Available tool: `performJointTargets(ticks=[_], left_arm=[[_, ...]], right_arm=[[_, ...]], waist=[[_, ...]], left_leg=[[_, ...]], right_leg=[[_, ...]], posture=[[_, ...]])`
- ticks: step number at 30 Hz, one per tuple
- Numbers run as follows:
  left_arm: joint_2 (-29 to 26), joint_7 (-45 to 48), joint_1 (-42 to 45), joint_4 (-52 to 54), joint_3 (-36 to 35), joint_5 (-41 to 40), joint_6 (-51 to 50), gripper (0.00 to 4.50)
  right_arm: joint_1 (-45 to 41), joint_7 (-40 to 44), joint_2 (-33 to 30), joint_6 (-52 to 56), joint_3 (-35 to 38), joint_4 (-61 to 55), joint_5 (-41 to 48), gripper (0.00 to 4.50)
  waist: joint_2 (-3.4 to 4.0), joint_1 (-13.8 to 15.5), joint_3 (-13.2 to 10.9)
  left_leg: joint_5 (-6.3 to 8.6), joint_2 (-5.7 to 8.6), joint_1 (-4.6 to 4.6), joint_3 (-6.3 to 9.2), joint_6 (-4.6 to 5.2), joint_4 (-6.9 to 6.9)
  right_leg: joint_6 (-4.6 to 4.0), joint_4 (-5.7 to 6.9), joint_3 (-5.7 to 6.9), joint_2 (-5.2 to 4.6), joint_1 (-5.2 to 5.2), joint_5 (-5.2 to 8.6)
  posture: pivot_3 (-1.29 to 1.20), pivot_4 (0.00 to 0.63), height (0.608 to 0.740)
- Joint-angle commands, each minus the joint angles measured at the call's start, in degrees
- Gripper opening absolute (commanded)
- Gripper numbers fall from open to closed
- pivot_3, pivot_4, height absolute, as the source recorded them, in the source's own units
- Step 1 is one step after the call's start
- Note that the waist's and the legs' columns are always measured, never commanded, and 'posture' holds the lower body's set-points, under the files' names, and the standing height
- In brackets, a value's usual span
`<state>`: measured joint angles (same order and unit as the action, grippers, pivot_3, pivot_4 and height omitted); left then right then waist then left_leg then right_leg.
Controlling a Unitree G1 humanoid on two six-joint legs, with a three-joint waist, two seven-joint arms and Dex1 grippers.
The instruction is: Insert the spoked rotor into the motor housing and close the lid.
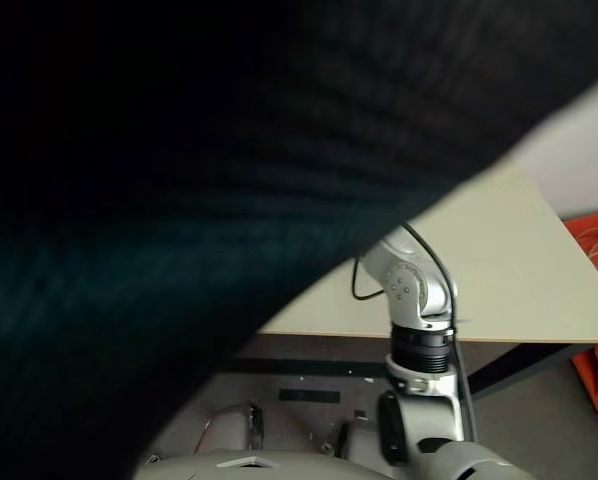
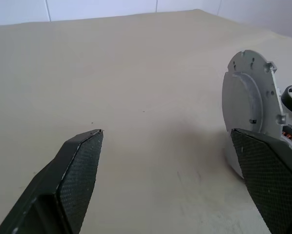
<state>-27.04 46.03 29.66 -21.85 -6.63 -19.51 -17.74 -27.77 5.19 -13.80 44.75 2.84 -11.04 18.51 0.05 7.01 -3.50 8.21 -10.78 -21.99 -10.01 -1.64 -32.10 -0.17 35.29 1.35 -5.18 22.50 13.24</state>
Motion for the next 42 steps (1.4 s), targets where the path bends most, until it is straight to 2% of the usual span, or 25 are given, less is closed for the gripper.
performJointTargets(ticks=[1, 2, 8, 11, 16, 19, 21, 23, 25, 28, 34, 42], left_arm=[[-0.3, 0.59, 1.91, 0.1, -0.3, 0.23, 1.65, 4.45], [-0.27, 0.68, 2.04, -0.16, -0.27, 0.32, 1.79, 4.45], [-0.19, 1.52, 3.31, -2.14, -0.03, 0.7, 2.4, 4.45], [0.11, 1.92, 3.95, -3.22, 0.33, 1.02, 2.91, 4.45], [0.3, 2.58, 4.76, -4.67, 0.89, 1.47, 3.65, 4.45], [0.38, 2.96, 5.38, -5.56, 1.04, 1.71, 3.94, 4.45], [0.46, 3.12, 5.73, -6.08, 1.07, 1.94, 4.17, 4.45], [0.59, 3.31, 5.91, -6.35, 1.24, 2.19, 4.39, 4.45], [0.6, 3.48, 6.0, -6.41, 1.48, 2.41, 4.6, 4.45], [0.44, 3.67, 6.32, -6.76, 1.52, 2.54, 4.79, 4.45], [-0.16, 3.9, 6.04, -6.35, 1.24, 2.61, 4.73, 4.45], [-0.38, 3.98, 5.44, -5.8, 1.36, 2.87, 4.59, 4.45]], right_arm=[[3.52, 5.65, -9.25, -8.14, -6.83, 2.7, -9.3, 0.41], [5.14, 6.52, -10.39, -8.06, -6.12, 2.65, -8.92, 0.58], [12.18, 7.13, -11.27, -9.42, -4.88, -0.63, -10.91, 2.49], [14.97, 6.37, -12.57, -15.17, -6.07, -0.85, -15.21, 2.49], [18.71, 5.08, -11.44, -20.35, -2.14, -2.36, -15.77, 2.49], [17.25, 0.64, -0.24, -6.55, 11.24, -5.63, 1.17, 2.49], [13.78, -6.22, 7.47, 1.12, 21.29, -5.56, 12.8, 2.49], [9.72, -13.41, 12.25, 5.11, 30.12, -3.56, 21.58, 2.49], [6.79, -18.47, 14.66, 7.83, 34.77, -2.29, 27.39, 2.49], [4.93, -23.66, 16.32, 10.27, 37.49, -1.03, 31.87, 2.49], [6.66, -29.46, 18.63, 13.17, 40.03, 3.05, 39.6, 2.49], [10.47, -29.46, 17.24, 18.79, 36.02, 5.49, 46.98, 2.49]], waist=[[-0.02, 0.27, -0.01], [-0.02, 0.2, -0.01], [-0.01, -0.11, -0.01], [-0.01, 0.0, -0.01], [-0.01, 0.02, -0.01], [0.0, 0.03, 0.0], [0.0, -0.13, 0.0], [0.02, -0.3, 0.0], [0.02, -0.27, 0.0], [0.02, -0.17, 0.0], [0.03, -0.04, 0.0], [0.01, -0.1, 0.02]], left_leg=[[0.0, 0.0, 0.0, 0.02, 0.0, 0.0], [0.0, -0.03, 0.02, 0.02, 0.0, 0.0], [0.1, -0.08, 0.0, -0.01, 0.17, -0.03], [0.21, -0.07, -0.01, -0.02, 0.35, -0.08], [0.33, -0.07, 0.02, -0.02, 0.55, -0.13], [0.34, -0.09, 0.04, -0.02, 0.57, -0.13], [0.35, -0.09, 0.08, -0.02, 0.59, -0.13], [0.35, -0.1, 0.11, -0.03, 0.59, -0.14], [0.35, -0.06, 0.13, -0.04, 0.58, -0.14], [0.33, -0.08, 0.13, -0.04, 0.55, -0.1], [0.21, -0.04, -0.01, -0.05, 0.36, -0.06], [0.17, -0.08, -0.02, -0.05, 0.28, -0.05]], right_leg=[[0.03, -0.08, 0.02, 0.0, -0.07, -0.02], [0.03, -0.1, 0.02, 0.02, -0.09, -0.02], [-0.38, -0.07, 0.02, 0.07, 0.0, -0.23], [-0.39, -0.09, 0.02, 0.04, -0.02, -0.23], [-0.36, -0.12, 0.03, 0.03, -0.1, -0.21], [-0.35, -0.11, 0.04, 0.04, -0.11, -0.21], [-0.39, -0.08, 0.03, 0.03, -0.1, -0.22], [-0.41, -0.06, 0.03, 0.03, -0.09, -0.23], [-0.41, -0.02, 0.02, 0.01, -0.08, -0.24], [-0.41, 0.0, 0.04, 0.02, -0.07, -0.23], [-0.45, 0.0, 0.05, 0.0, 0.07, -0.21], [-0.09, 0.01, 0.06, 0.02, 0.11, -0.01]], posture=[[0.0, 0.0, 0.74], [0.0, 0.0, 0.74], [0.0, 0.0, 0.74], [0.0, 0.0, 0.74], [0.0, 0.0, 0.74], [0.0, 0.0, 0.74], [0.0, 0.0, 0.74], [0.0, 0.0, 0.74], [0.0, 0.0, 0.74], [0.0, 0.0, 0.74], [0.0, 0.0, 0.74], [0.0, 0.0, 0.74]])
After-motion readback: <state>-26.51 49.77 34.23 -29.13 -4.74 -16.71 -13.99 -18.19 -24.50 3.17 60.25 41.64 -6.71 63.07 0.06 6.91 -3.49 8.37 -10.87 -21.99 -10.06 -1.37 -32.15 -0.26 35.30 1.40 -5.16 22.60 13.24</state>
